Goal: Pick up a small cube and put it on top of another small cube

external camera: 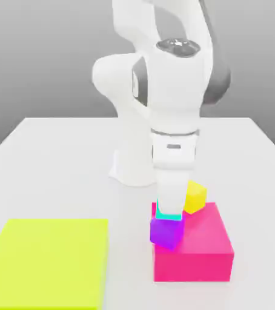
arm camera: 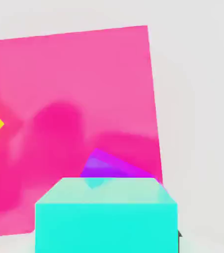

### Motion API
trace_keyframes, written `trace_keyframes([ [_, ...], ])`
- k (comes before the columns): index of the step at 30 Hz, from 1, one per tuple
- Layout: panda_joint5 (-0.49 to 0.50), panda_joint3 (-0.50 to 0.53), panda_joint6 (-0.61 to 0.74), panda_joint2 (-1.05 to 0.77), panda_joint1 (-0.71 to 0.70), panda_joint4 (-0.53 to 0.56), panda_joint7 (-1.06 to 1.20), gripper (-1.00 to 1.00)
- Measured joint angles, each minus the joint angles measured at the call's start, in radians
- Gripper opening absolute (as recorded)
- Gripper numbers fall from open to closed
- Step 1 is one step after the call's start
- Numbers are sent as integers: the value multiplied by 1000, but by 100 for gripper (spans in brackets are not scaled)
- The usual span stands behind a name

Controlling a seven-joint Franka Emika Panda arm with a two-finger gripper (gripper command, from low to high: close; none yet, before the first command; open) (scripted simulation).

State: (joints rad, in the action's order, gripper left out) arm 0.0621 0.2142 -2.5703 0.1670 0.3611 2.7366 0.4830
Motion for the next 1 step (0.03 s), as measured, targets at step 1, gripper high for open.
trace_keyframes([
  [1, 0, 0, 0, 0, 0, 0, 0, 100],
])
